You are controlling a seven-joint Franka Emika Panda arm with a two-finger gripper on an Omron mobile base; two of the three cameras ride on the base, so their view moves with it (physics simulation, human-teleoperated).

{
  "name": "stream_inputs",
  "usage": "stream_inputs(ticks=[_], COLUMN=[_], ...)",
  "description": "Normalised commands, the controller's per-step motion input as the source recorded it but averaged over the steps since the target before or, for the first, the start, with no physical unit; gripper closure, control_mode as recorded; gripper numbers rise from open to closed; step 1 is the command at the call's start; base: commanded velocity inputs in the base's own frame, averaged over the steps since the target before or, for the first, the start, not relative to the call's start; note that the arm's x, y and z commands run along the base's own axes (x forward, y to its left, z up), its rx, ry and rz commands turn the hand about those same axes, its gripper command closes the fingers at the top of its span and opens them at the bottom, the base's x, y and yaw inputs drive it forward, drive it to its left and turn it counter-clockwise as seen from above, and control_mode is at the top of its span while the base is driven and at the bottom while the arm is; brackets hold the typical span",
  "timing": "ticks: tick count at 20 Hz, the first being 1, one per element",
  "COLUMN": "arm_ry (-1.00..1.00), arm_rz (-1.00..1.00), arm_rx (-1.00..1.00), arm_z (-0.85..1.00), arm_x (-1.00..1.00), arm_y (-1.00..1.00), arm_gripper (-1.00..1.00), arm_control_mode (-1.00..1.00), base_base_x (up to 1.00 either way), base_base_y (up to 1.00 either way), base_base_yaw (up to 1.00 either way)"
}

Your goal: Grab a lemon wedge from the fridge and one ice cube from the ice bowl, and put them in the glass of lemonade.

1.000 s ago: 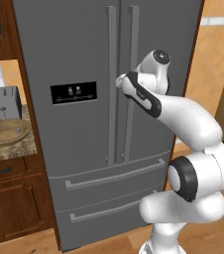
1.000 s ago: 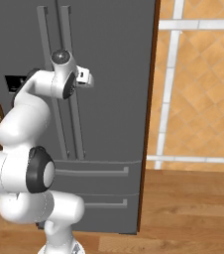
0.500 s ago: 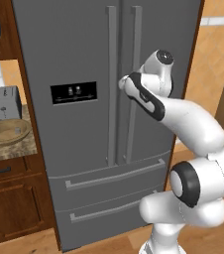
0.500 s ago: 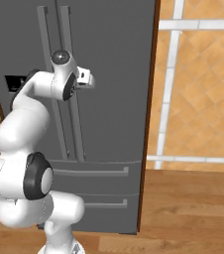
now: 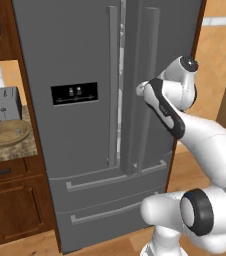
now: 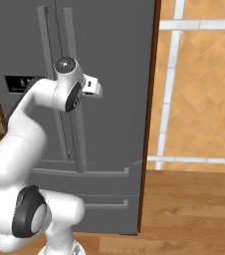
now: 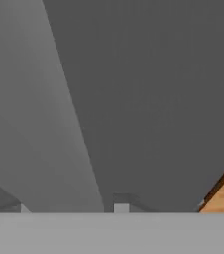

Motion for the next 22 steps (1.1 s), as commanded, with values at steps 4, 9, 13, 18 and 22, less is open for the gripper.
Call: stream_inputs(ticks=[4,9,13,18,22], arm_ry=[-0.01,0.00,0.00,0.02,0.01], arm_rz=[-0.08,-0.07,-0.07,-0.08,-0.04], arm_rx=[0.10,0.10,0.09,0.03,0.00], arm_z=[0.00,0.09,0.16,0.13,0.30], arm_x=[-0.64,-0.59,-0.48,-0.38,-0.44], arm_y=[-1.00,-0.98,-0.87,-0.58,-0.24], arm_gripper=[1.00,1.00,1.00,1.00,-1.00], arm_control_mode=[-1.00,-1.00,-1.00,-1.00,-1.00], base_base_x=[0.00,0.00,0.00,0.00,0.00], base_base_y=[0.00,0.00,0.00,0.00,0.00], base_base_yaw=[0.00,0.00,0.00,0.00,0.00])
